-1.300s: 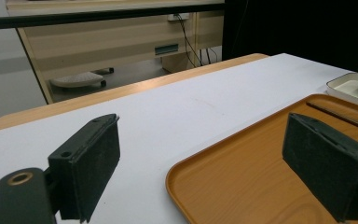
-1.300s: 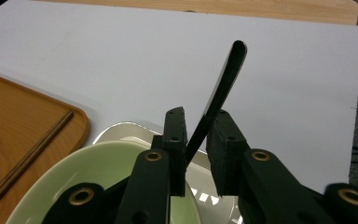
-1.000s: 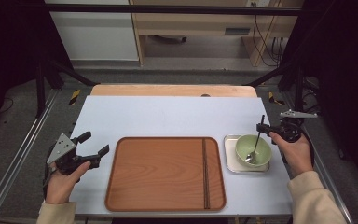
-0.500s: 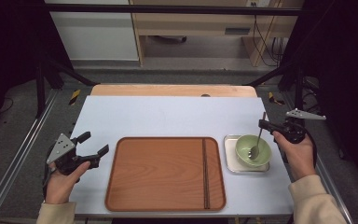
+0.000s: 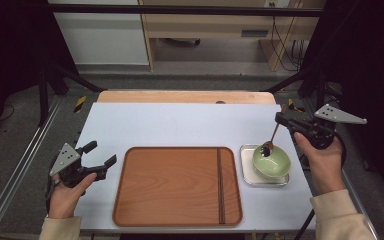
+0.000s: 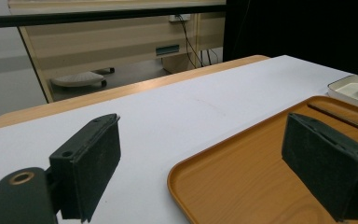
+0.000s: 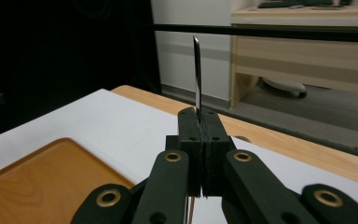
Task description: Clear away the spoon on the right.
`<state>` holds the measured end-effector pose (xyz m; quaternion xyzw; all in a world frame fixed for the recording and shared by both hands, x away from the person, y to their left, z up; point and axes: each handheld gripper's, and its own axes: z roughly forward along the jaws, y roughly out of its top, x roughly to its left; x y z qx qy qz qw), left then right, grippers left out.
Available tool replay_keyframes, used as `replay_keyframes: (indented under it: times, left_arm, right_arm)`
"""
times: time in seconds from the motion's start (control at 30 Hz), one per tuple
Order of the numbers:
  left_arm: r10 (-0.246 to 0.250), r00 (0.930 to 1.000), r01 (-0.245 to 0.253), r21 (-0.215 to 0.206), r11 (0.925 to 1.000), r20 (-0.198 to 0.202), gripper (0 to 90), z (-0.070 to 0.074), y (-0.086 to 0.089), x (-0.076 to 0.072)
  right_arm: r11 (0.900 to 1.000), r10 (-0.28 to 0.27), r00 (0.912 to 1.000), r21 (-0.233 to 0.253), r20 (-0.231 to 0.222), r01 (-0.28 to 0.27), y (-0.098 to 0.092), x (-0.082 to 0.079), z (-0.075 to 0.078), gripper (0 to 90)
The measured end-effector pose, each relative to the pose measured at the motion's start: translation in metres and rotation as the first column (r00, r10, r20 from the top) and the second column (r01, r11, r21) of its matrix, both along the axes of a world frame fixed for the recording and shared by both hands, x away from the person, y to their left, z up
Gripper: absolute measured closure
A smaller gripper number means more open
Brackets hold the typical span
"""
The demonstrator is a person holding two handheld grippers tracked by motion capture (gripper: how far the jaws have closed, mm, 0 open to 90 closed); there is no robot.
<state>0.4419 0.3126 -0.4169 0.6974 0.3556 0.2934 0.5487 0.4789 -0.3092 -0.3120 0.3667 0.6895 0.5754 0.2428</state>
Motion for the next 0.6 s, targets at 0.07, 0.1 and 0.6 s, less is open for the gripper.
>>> replay_keyframes:
  times: [0.07,0.1,0.6]
  left_arm:
    - [0.0,1.0,0.0,0.001,1.0,0.0,11.3,0.0,0.0,0.0]
    - [0.0,1.0,0.0,0.002,1.0,-0.001,11.3,0.0,0.001,0.0]
    - [0.011,0.9999,-0.011,-0.004,0.9999,0.001,11.2,-0.001,0.005,0.0]
  right_arm:
    - [0.999,0.039,0.9992,-0.007,0.004,-0.039,0.013,-0.004,0.004,89.6]
    - [0.998,0.056,0.9984,-0.008,0.002,-0.056,0.02,-0.005,0.005,89.6]
    - [0.962,0.27,0.9621,-0.025,-0.036,-0.271,0.103,-0.017,-0.008,89.5]
